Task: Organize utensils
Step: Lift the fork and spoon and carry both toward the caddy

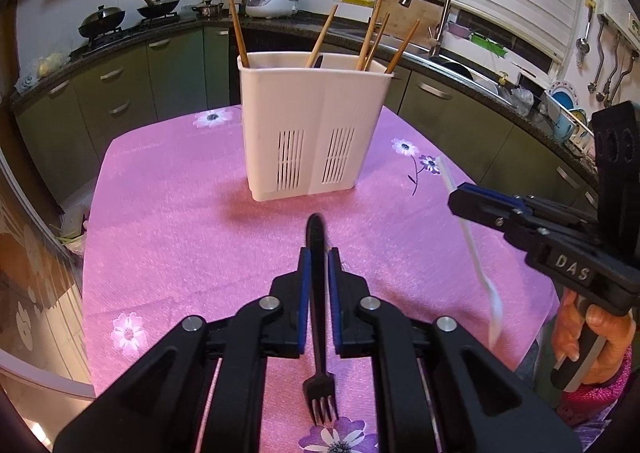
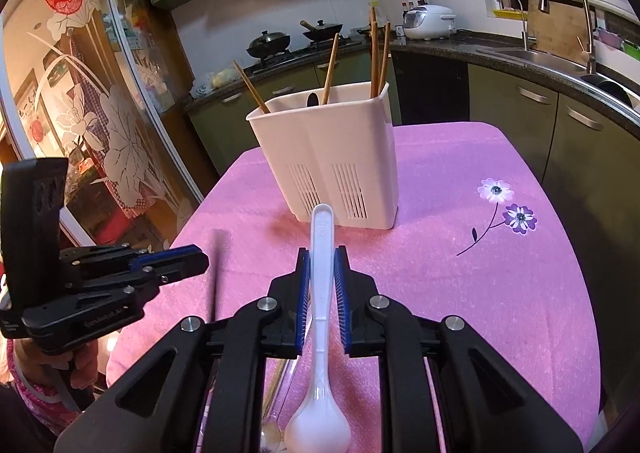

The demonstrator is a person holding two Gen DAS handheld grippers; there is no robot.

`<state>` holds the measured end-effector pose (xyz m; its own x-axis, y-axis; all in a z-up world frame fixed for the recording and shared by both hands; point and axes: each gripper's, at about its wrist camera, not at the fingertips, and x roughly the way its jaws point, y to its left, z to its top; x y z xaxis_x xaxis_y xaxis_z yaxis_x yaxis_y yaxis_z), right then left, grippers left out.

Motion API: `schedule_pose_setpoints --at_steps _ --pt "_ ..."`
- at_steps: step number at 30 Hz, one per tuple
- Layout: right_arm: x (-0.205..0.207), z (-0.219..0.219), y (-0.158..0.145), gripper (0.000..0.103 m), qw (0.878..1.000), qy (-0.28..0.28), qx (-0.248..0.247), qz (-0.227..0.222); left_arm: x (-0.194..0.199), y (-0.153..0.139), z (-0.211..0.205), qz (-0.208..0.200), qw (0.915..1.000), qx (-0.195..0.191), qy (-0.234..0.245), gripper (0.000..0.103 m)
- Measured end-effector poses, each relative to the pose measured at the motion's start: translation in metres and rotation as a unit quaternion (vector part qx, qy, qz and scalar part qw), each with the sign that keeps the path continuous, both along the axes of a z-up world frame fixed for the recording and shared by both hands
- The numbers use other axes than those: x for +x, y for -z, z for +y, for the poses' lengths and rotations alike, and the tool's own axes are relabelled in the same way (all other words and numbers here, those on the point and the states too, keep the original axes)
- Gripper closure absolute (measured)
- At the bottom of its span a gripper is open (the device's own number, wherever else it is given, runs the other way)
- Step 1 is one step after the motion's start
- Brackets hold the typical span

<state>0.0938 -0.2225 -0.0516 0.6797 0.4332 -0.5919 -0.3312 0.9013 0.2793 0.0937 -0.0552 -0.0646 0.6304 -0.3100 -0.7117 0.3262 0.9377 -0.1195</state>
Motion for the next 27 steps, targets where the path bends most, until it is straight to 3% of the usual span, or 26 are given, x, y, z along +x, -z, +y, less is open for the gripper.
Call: schedule_pose_setpoints --at_steps 7,15,21,25,27 --pt "0.006 0.002 0.01 0.09 1.0 0.001 -0.009 0.015 0.004 0.0 -0.003 0.009 0.9999 0.012 0.006 0.094" --pt "0.013 0.0 0.024 0.09 0.999 0.008 -0.013 0.033 0.037 0.059 -0.021 0.081 0.9954 0.05 0.005 0.094" --pt "0.019 -0.003 0.034 0.09 0.999 0.013 -0.018 0.046 0.058 0.086 -0.025 0.103 0.9918 0.075 -0.015 0.094" --pt "0.025 -0.003 0.045 0.09 0.998 0.013 -0.03 0.062 0.065 0.089 -0.027 0.106 0.9909 0.081 -0.017 0.088" --pt "0.029 0.001 0.053 0.09 0.996 0.011 -0.044 0.074 0.067 0.088 -0.03 0.109 0.9908 0.08 -0.012 0.076"
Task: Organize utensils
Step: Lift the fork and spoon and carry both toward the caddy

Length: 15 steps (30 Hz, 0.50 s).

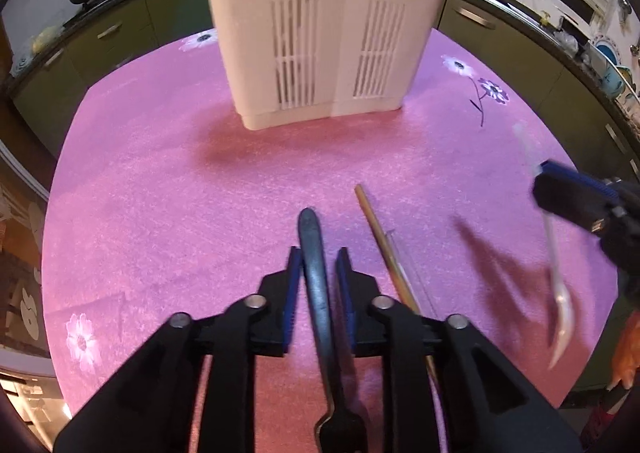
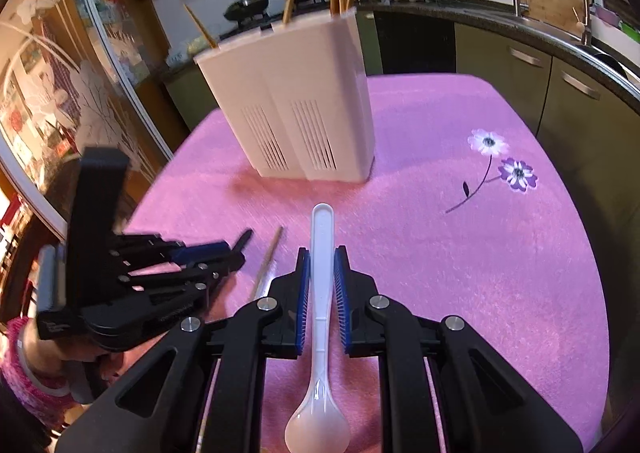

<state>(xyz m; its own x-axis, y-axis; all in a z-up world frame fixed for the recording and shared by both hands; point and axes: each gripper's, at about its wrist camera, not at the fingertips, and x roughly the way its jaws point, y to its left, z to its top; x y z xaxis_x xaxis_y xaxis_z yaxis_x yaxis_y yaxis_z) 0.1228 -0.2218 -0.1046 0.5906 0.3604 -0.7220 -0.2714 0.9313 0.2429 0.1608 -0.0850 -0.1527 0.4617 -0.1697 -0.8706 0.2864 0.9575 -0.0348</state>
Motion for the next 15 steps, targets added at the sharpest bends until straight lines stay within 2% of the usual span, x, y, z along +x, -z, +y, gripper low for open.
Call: schedule_pose_setpoints --at_steps 4,6,8,15 --pt "0.01 0.008 0.016 0.09 0.999 0.0 -0.041 0.017 0.004 0.0 -0.006 0.0 1.0 0.008 0.004 0.075" --pt "0.015 0.013 0.024 0.09 0.998 -0.002 -0.061 0.027 0.005 0.0 -0.008 -0.001 0.9999 0.01 0.006 0.085" --pt "0.018 0.017 0.03 0.09 0.996 -0.004 -0.079 0.031 0.003 -0.001 -0.006 0.001 0.9999 0.006 0.01 0.091" --pt "0.026 0.027 0.048 0.087 0.993 -0.016 -0.11 0.043 -0.002 0.0 -0.005 -0.004 0.9998 0.007 0.019 0.091"
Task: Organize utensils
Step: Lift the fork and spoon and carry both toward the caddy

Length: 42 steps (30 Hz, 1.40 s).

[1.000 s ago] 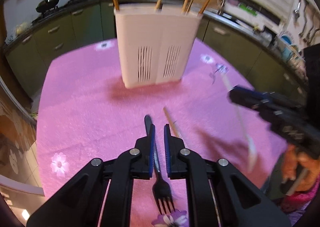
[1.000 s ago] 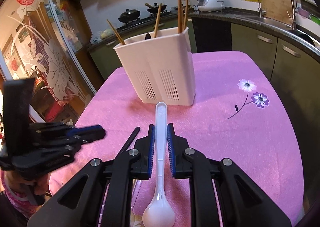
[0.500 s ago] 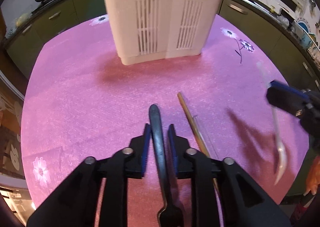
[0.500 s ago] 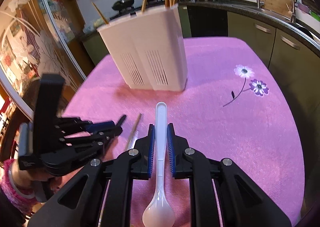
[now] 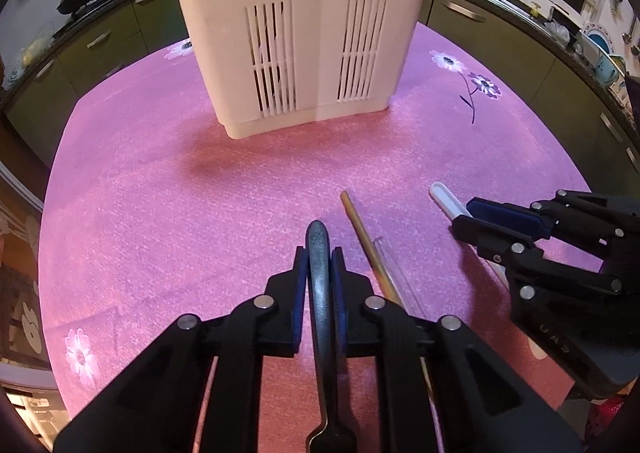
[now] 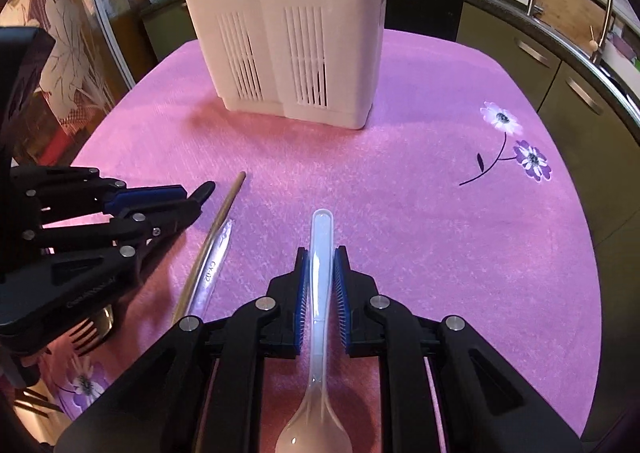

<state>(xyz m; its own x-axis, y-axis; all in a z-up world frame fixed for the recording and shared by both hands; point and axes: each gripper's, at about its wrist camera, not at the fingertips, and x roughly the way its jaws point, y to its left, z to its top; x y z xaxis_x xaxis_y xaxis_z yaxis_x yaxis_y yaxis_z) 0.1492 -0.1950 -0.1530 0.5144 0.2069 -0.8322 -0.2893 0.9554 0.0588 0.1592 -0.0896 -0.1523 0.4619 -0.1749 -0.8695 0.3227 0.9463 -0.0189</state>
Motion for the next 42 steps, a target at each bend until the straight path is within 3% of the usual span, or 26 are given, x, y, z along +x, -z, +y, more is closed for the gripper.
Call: schedule_pose_setpoints --at_steps 1,2,3,6,12,13,14,15,16,20,28,34,42 --pt "0.001 -0.001 0.0 0.069 1.0 -0.002 0.007 0.004 0.0 0.0 0.0 -0.001 1.0 0.0 0.001 0.091" --pt "0.002 -0.001 -0.002 0.042 1.0 -0.001 0.013 0.003 0.0 0.0 0.0 -0.001 1.0 0.001 0.002 0.091" --pt "0.002 -0.003 -0.005 0.035 1.0 0.002 0.015 -0.009 -0.001 0.0 0.0 -0.002 1.0 0.001 0.003 0.091" --pt "0.009 -0.003 -0.008 0.034 1.0 0.005 0.008 -0.01 -0.001 0.0 -0.001 -0.004 1.0 0.002 0.004 0.091" --pt "0.023 0.008 0.001 0.041 1.0 -0.006 -0.02 0.013 -0.002 0.0 -0.001 -0.004 1.0 0.001 0.005 0.091" --pt "0.023 0.007 0.0 0.055 1.0 -0.001 -0.02 0.011 -0.002 0.0 -0.002 -0.004 1.0 0.002 0.005 0.091" --pt "0.023 0.006 0.0 0.079 1.0 0.006 -0.018 0.007 -0.002 0.0 -0.002 -0.004 1.0 0.003 0.006 0.091" --pt "0.025 0.004 -0.001 0.088 1.0 0.012 -0.015 0.006 -0.001 0.0 -0.002 -0.004 1.0 0.003 0.006 0.091" --pt "0.027 0.003 -0.001 0.09 1.0 0.014 -0.011 0.011 -0.001 0.0 -0.002 -0.003 1.0 0.003 0.006 0.091" --pt "0.029 -0.005 -0.005 0.09 1.0 0.004 0.015 0.022 -0.001 0.0 -0.002 -0.003 1.0 -0.001 0.005 0.091" --pt "0.007 -0.031 -0.052 0.09 0.996 0.01 0.084 -0.031 -0.003 -0.011 0.004 -0.012 0.9997 -0.022 0.005 0.091" --pt "-0.007 -0.041 -0.086 0.09 0.99 0.008 0.123 -0.07 -0.014 -0.048 0.011 -0.048 0.9981 -0.037 0.005 0.091" --pt "-0.022 -0.043 -0.106 0.09 0.984 0.006 0.151 -0.094 -0.034 -0.103 0.019 -0.105 0.9927 -0.059 0.005 0.092"
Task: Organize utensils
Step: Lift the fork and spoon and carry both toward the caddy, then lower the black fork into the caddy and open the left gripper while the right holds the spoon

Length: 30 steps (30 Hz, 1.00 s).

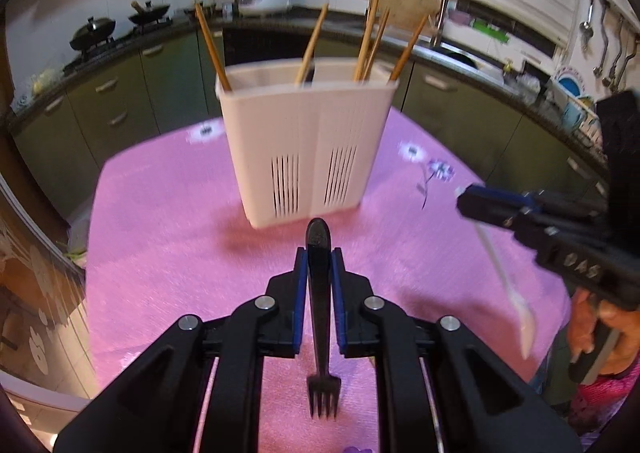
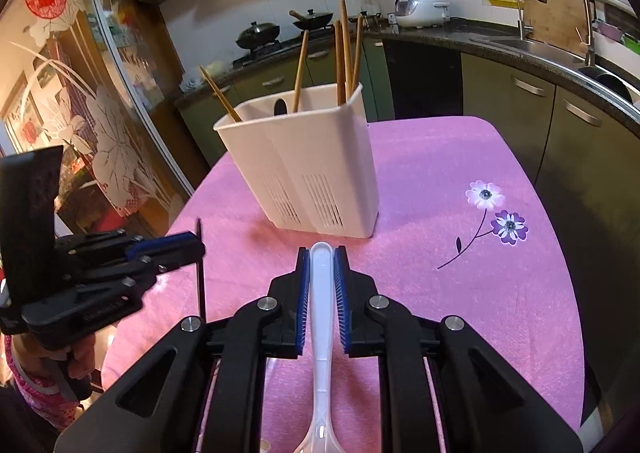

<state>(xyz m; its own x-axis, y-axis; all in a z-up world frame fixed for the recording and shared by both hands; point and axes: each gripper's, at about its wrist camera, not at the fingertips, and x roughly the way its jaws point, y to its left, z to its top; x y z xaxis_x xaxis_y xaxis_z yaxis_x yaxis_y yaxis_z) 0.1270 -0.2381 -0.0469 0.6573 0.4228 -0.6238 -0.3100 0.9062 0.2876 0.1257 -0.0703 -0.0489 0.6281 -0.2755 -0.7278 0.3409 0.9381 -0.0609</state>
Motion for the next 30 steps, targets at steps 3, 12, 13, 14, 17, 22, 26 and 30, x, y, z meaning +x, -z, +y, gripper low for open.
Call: schedule_pose_setpoints --at_steps 3,12,13,14,17,22,26,30 --pt "-0.003 -0.003 -0.004 0.09 1.0 0.002 0.007 -0.008 -0.009 -0.016 0.004 -0.017 0.9998 -0.008 0.002 0.092" --pt "-0.008 -0.004 -0.014 0.09 1.0 0.002 0.019 -0.02 -0.019 -0.057 0.006 -0.058 0.9981 -0.019 0.004 0.093" --pt "-0.008 -0.005 -0.014 0.09 1.0 0.002 0.019 -0.02 -0.019 -0.06 0.006 -0.061 0.9979 -0.02 0.004 0.093" --pt "-0.008 -0.004 -0.014 0.09 1.0 0.002 0.019 -0.02 -0.017 -0.063 0.006 -0.063 0.9978 -0.019 0.003 0.093" --pt "-0.009 -0.005 -0.014 0.09 1.0 0.002 0.021 -0.02 -0.007 -0.064 0.005 -0.051 0.9986 -0.012 0.002 0.093" --pt "-0.008 -0.009 -0.013 0.09 1.0 0.005 0.022 -0.018 0.021 -0.021 0.004 0.007 0.9999 -0.005 -0.009 0.093" --pt "-0.007 -0.012 -0.01 0.09 1.0 0.008 0.019 -0.015 0.04 0.026 0.002 0.042 0.9989 0.011 -0.019 0.092" --pt "-0.006 -0.016 -0.007 0.09 1.0 0.011 0.021 -0.011 0.051 0.04 -0.003 0.042 0.9986 0.017 -0.026 0.081"
